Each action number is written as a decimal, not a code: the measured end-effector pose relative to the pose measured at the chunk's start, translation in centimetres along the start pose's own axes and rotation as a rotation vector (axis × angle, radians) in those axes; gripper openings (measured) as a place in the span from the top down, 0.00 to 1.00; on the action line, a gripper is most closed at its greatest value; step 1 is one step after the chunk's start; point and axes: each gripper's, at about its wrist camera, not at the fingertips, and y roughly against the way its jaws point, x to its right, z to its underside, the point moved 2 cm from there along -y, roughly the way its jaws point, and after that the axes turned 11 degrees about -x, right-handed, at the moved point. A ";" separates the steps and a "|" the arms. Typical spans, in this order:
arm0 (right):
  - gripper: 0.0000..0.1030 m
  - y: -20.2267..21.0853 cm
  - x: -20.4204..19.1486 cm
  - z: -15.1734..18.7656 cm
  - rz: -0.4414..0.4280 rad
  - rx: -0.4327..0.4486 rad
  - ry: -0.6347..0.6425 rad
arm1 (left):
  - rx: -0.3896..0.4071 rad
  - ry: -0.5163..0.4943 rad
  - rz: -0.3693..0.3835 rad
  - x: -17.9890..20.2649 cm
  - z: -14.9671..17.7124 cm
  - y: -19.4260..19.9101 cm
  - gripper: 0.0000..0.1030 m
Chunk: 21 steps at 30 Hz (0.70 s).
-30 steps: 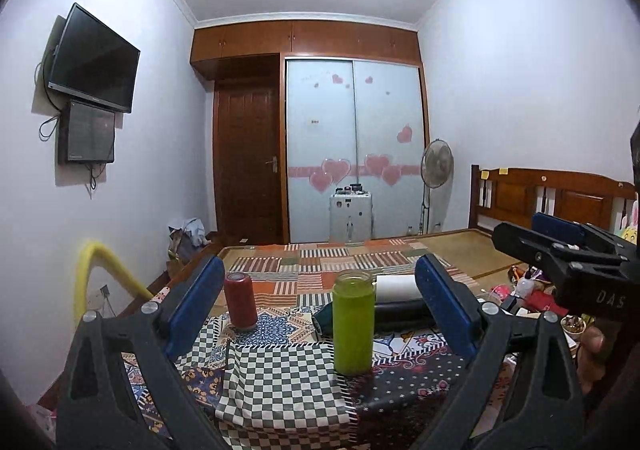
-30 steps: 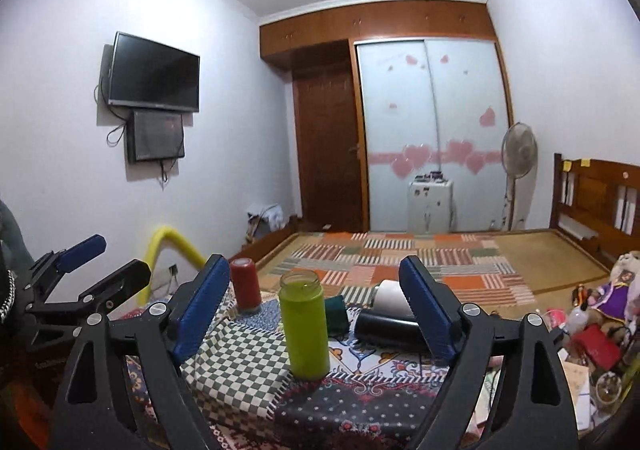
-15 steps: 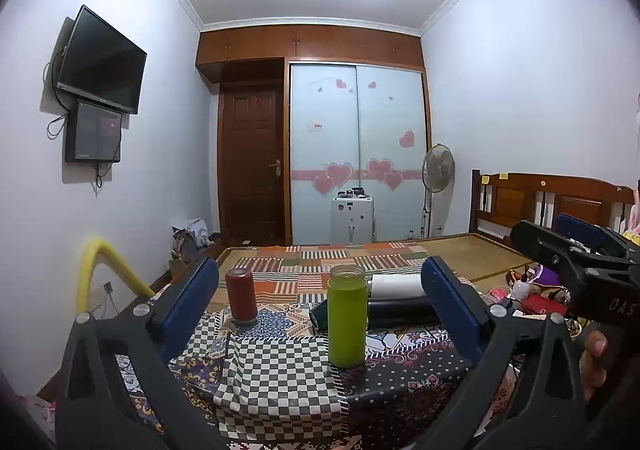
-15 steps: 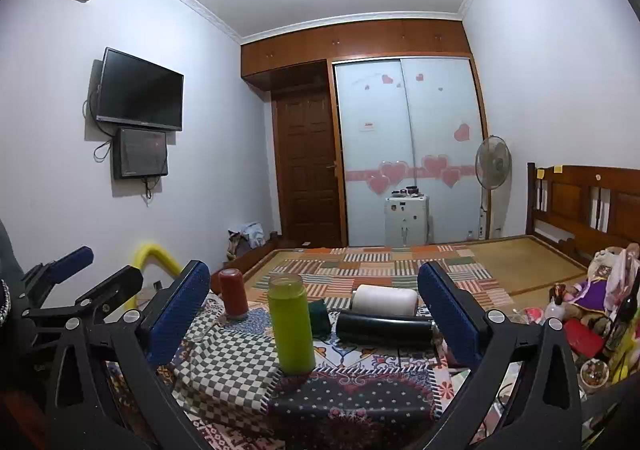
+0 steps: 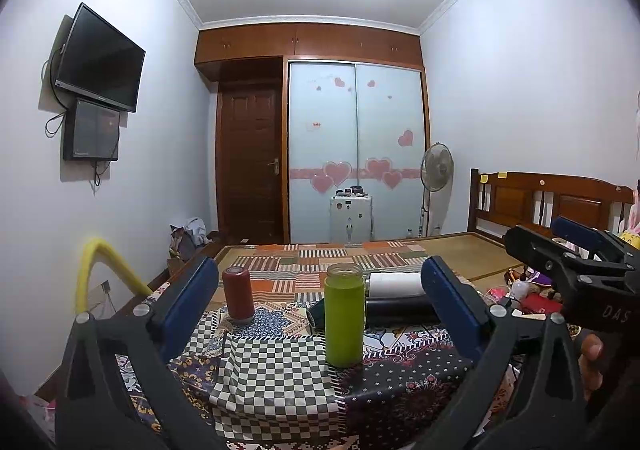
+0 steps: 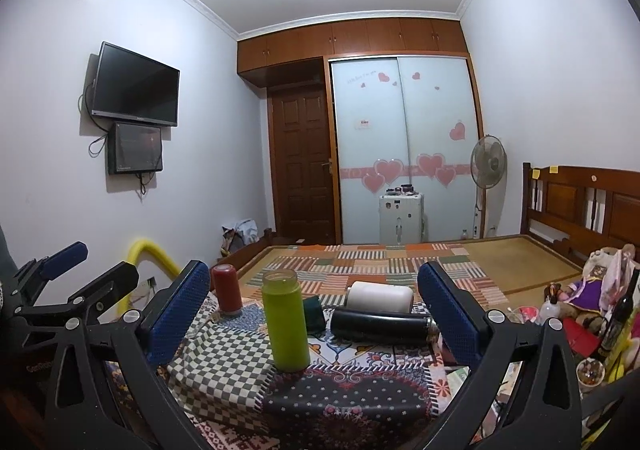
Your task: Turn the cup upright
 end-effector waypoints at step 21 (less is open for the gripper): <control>0.00 0.1 0.0 -0.4 0.008 0.004 0.000 | -0.005 -0.008 0.005 0.1 0.0 -0.3 0.00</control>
